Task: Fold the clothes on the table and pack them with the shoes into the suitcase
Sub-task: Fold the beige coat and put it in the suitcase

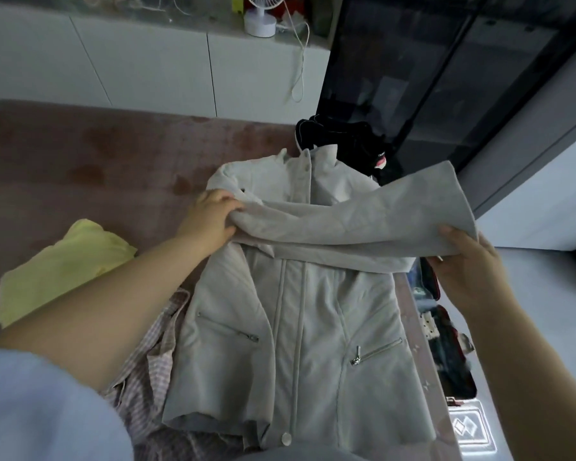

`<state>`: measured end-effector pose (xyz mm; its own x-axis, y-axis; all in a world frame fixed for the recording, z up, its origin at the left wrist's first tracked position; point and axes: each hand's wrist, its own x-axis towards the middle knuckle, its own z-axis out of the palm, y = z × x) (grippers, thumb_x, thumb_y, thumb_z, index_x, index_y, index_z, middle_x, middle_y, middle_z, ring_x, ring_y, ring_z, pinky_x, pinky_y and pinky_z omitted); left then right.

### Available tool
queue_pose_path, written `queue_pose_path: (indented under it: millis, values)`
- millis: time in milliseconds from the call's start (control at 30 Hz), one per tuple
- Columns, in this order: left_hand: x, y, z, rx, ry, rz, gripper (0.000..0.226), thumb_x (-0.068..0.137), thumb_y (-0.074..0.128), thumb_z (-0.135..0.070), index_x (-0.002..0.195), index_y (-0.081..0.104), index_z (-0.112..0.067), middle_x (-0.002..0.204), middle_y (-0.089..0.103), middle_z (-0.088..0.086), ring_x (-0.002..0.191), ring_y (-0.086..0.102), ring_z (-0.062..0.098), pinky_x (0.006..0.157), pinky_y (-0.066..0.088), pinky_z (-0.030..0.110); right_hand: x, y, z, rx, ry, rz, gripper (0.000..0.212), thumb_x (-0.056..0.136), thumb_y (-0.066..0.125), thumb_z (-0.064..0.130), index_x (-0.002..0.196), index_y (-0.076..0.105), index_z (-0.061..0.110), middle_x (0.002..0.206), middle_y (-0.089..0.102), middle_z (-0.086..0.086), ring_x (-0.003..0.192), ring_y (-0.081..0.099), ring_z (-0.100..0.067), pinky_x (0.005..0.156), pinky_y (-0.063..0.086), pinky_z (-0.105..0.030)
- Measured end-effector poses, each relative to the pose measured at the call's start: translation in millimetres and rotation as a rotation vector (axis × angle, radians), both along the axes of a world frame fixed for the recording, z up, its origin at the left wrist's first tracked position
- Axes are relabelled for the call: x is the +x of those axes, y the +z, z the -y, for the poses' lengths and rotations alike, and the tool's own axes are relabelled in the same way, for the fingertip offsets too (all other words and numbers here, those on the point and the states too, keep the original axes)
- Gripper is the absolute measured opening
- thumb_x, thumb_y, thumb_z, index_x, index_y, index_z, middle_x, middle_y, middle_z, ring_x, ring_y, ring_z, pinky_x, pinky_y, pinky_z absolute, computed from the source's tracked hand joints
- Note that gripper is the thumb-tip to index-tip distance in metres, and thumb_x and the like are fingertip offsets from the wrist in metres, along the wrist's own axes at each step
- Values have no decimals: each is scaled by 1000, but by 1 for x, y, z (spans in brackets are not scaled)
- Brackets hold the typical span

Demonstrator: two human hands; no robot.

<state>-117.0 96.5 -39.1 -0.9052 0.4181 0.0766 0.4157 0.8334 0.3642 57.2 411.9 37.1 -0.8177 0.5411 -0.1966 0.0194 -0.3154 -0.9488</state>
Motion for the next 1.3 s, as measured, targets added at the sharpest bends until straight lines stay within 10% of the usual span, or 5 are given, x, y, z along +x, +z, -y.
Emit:
queue_pose_path:
  millis: [267,433,667,933,1300]
  values:
    - [-52,44,26,336,-32,385,30,83,67,-15,63,61,-36,63,59,-12,66,50,7,65,38,22,-4,0,-32,113,36,109,10,72,69,22,78,65,15,83,66,1,82,63,-13,68,57,-22]
    - [-87,77,18,287,38,289,8,82,68,-17,88,62,-16,78,61,3,74,52,13,60,35,9,-16,-18,-26,79,98,77,16,69,67,21,83,65,14,75,70,5,75,66,-8,72,57,-22]
    - [-74,13,-15,69,251,218,75,82,67,-31,143,26,-15,145,31,18,133,32,34,109,29,43,-38,-82,-45,682,-19,565,37,85,51,-3,122,53,2,105,58,-19,90,52,-25,65,42,-27]
    - [-62,-32,-5,302,581,518,88,82,62,-47,142,19,0,146,33,17,130,39,34,101,36,40,-63,-107,-58,814,178,857,82,78,69,36,142,24,13,137,43,-14,120,46,-35,98,41,-47]
    - [-98,-50,3,448,577,317,39,84,64,-23,118,57,-4,120,60,17,109,57,31,92,45,39,-91,-85,-76,1013,23,656,44,77,72,33,111,56,10,111,50,-8,90,46,-19,76,38,-30]
